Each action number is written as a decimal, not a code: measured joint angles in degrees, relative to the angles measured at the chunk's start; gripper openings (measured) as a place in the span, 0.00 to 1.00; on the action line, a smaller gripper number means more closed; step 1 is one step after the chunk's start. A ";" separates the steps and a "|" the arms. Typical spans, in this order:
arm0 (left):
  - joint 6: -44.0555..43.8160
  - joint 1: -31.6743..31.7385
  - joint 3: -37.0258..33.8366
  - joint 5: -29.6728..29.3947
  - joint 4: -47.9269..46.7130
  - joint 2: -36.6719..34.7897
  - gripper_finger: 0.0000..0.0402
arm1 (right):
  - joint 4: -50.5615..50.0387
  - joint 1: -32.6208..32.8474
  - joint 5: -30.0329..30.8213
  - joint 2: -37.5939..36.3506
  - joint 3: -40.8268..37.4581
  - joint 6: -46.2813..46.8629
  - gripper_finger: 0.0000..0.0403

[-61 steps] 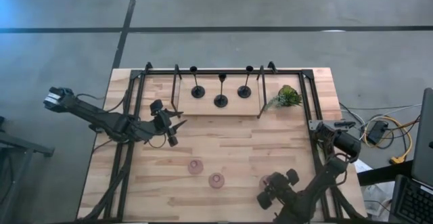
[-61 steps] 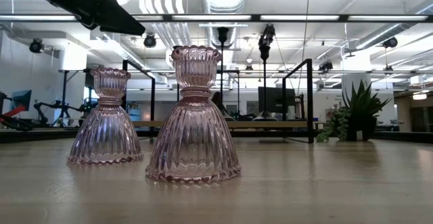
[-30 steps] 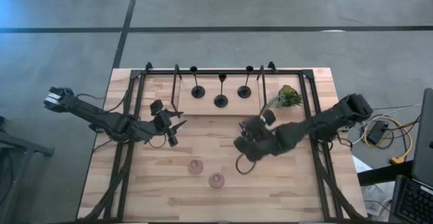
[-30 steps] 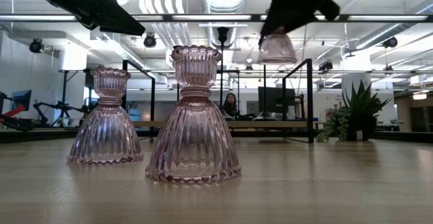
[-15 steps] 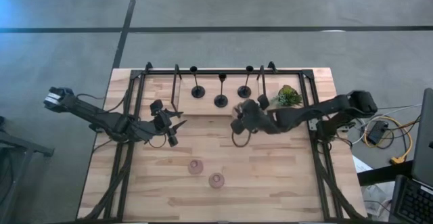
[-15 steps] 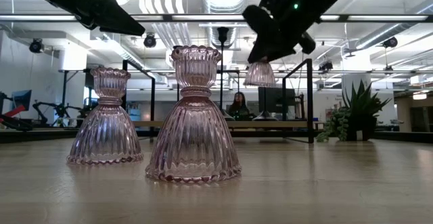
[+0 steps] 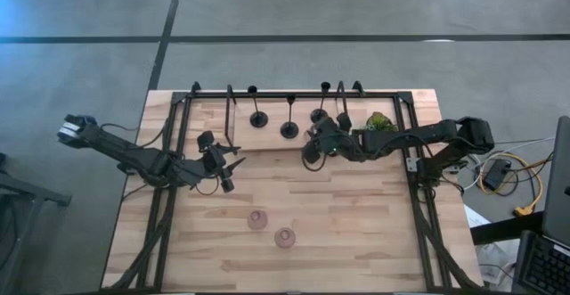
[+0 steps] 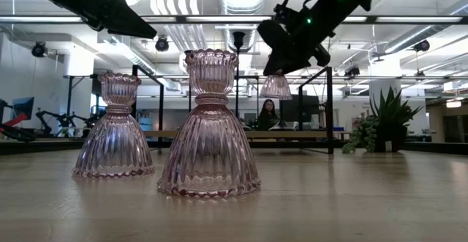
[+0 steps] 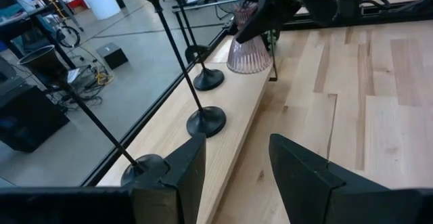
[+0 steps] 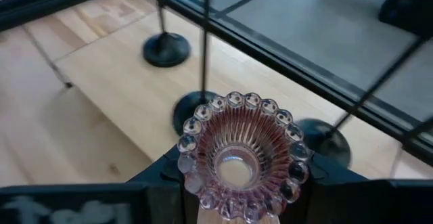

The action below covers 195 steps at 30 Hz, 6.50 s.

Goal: Pick & Place candle stick holders
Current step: Put the bottom pink candle holder on the shelf

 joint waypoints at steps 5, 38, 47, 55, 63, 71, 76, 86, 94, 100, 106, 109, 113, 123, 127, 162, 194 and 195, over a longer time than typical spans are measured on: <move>0.16 0.01 0.00 -0.06 -0.02 0.00 0.42 | -0.53 0.76 -0.33 0.00 1.79 -0.58 0.30; 0.28 0.00 0.01 -0.12 -0.22 0.00 0.42 | -8.43 -2.87 -0.59 13.14 13.45 6.06 0.30; 0.29 0.01 0.02 -0.12 -0.22 0.00 0.42 | -8.34 -4.68 0.30 13.14 11.31 9.92 0.30; 0.21 0.00 0.02 -0.10 -0.22 0.00 0.42 | -7.72 -5.56 0.95 13.16 9.63 9.98 0.30; 0.17 0.01 0.01 -0.10 -0.20 0.00 0.42 | -6.41 -5.91 0.73 13.16 7.90 12.11 0.30; 0.07 0.00 0.02 -0.10 0.20 0.00 0.42 | -6.24 -6.58 0.72 13.16 7.53 12.66 0.30; 0.06 -0.01 0.02 -0.10 0.24 0.00 0.42 | -5.96 -7.10 0.93 13.16 7.31 12.66 0.30; 0.06 -0.01 0.02 -0.10 0.24 0.00 0.42 | -5.20 -7.40 0.89 13.18 6.79 12.70 0.30; -0.09 -0.01 0.02 -0.10 0.24 0.00 0.42 | -5.19 -7.53 0.48 13.18 6.79 13.02 0.30; -0.16 -0.01 0.02 -0.08 0.24 0.00 0.42 | -5.17 -7.53 0.31 13.18 6.03 13.47 0.30; -0.15 0.01 0.02 -0.08 0.24 0.00 0.42 | -0.90 -7.57 0.45 13.18 4.02 13.66 0.30; -0.14 -0.01 0.02 -0.08 0.24 0.00 0.42 | 0.99 -7.57 0.69 13.18 2.97 13.52 0.31; -0.14 -0.01 0.02 -0.08 0.24 0.00 0.42 | 1.10 -7.57 0.85 13.18 2.57 13.52 0.35; -0.14 -0.01 0.02 -0.08 0.25 0.00 0.42 | 2.47 -7.53 0.57 13.18 2.60 12.62 0.39; -0.14 -0.01 0.02 -0.07 0.25 0.00 0.42 | 2.79 -7.53 0.50 13.18 2.64 12.44 0.44; -0.12 -0.01 0.02 -0.06 0.24 -0.01 0.42 | 3.86 -7.51 1.07 11.95 2.72 12.93 0.56; -0.11 0.00 0.02 0.16 0.22 -0.02 0.42 | 5.59 -6.83 1.20 8.63 2.75 11.68 0.56; -0.10 0.01 0.02 0.16 0.22 -0.02 0.42 | 5.61 -6.83 1.20 8.63 2.75 11.57 0.56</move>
